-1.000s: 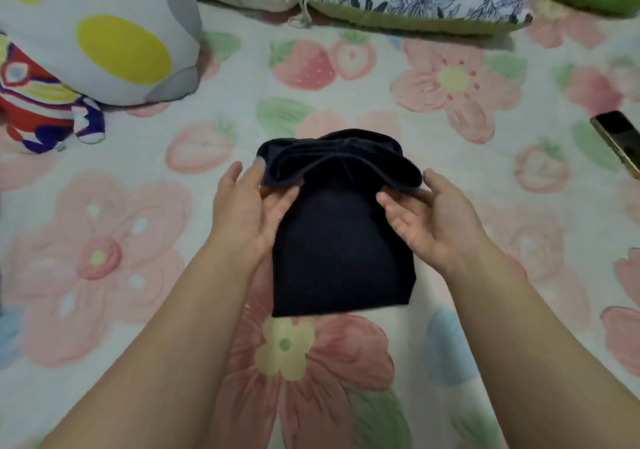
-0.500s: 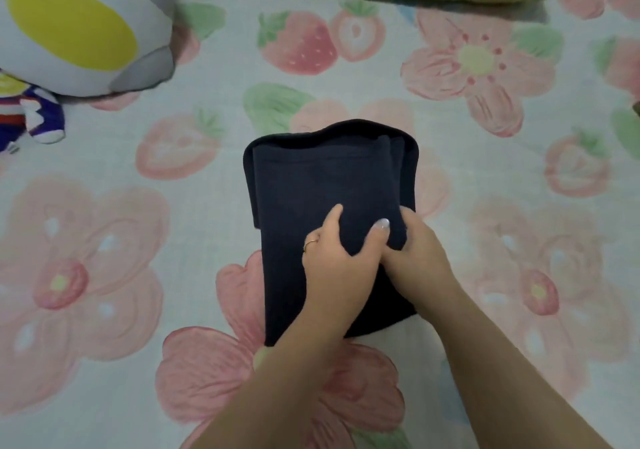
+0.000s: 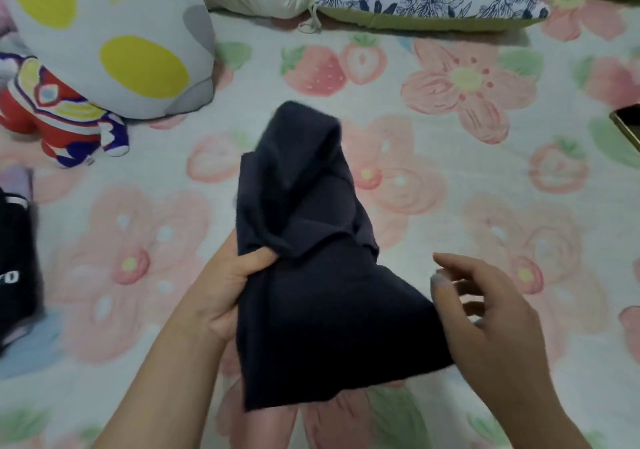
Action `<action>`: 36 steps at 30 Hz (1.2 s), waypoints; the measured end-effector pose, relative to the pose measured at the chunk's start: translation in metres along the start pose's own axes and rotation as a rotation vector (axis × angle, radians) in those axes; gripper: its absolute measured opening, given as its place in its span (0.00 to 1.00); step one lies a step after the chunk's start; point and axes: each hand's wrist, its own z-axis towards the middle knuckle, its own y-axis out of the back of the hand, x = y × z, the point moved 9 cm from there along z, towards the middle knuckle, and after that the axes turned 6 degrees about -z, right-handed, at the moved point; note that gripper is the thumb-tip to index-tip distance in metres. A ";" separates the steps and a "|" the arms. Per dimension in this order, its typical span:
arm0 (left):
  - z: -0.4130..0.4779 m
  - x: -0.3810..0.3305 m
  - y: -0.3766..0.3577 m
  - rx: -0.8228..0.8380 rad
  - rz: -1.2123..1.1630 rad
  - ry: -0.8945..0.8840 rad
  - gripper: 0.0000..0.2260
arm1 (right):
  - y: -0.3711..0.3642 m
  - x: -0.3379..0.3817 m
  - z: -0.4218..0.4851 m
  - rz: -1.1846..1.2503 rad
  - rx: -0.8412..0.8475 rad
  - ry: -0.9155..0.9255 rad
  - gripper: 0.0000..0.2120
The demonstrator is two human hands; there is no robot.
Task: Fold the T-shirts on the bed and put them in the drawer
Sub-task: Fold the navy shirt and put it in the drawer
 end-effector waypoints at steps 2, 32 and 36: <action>-0.011 0.004 0.054 -0.179 0.087 0.040 0.19 | -0.020 -0.023 -0.007 -0.123 0.093 -0.042 0.09; -0.112 0.093 0.186 -0.633 0.541 0.121 0.13 | -0.158 -0.100 -0.106 0.279 0.529 -0.512 0.07; -0.113 0.102 0.188 -0.541 0.547 0.241 0.18 | -0.151 -0.105 -0.100 0.184 0.496 -0.424 0.11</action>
